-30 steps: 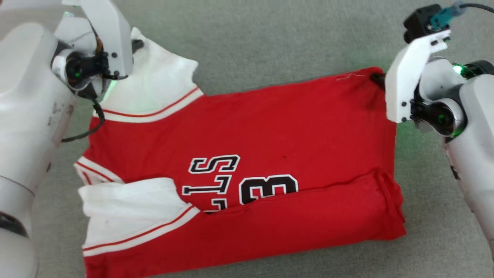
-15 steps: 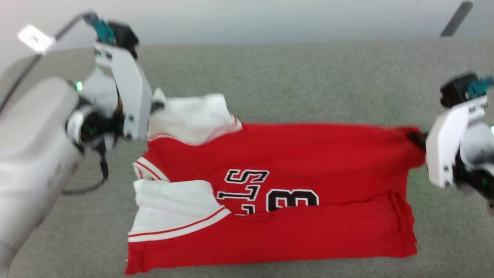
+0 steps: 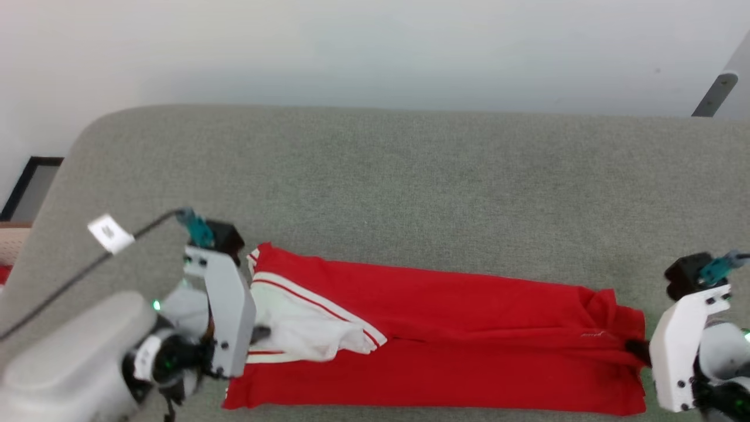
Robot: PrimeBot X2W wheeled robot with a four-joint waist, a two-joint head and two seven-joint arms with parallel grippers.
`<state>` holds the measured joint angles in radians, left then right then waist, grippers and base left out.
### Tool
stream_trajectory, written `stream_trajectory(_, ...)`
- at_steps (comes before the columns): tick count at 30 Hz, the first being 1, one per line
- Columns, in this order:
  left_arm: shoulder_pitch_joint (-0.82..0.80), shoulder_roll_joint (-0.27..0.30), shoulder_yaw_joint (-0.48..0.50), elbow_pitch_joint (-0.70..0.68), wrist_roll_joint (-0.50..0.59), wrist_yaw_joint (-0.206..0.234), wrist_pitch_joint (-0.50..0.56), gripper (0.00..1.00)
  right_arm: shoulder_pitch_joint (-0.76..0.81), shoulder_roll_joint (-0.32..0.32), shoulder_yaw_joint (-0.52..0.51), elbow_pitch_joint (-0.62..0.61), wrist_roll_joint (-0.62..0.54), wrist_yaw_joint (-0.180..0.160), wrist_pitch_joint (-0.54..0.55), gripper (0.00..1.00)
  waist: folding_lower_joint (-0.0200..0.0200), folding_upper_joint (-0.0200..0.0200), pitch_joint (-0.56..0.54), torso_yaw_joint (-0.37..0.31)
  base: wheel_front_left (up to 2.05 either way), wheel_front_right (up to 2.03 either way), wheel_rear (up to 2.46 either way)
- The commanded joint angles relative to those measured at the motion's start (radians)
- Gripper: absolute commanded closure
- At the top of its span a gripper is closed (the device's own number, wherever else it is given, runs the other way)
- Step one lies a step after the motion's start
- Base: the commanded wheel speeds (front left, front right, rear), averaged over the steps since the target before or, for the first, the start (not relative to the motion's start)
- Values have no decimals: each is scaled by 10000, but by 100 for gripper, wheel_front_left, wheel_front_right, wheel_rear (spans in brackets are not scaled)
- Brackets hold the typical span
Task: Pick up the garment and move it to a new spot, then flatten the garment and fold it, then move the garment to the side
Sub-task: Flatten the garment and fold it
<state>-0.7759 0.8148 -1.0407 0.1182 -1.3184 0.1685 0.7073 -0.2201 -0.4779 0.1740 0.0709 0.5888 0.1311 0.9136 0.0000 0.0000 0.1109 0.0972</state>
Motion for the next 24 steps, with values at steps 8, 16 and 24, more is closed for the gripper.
stream_trajectory(8, 764, -828, -121, 1572, -418, -345, -428, 64, 77, 584, 222, 469, -367, -7, 270, 100, 0, 0, -390, -85, 0, 0, 0)
stream_trajectory(16, 786, -1018, -77, 2417, -396, -748, -707, 0, -12, 666, 312, 560, -352, -7, 222, 0, 0, 0, -1030, -45, 0, 0, 0)
stream_trajectory(24, 1309, -638, 350, 1758, -220, -517, -2065, 0, 394, 820, -283, 319, -71, -7, 340, 0, 0, 0, -1622, 117, 0, 0, 0)
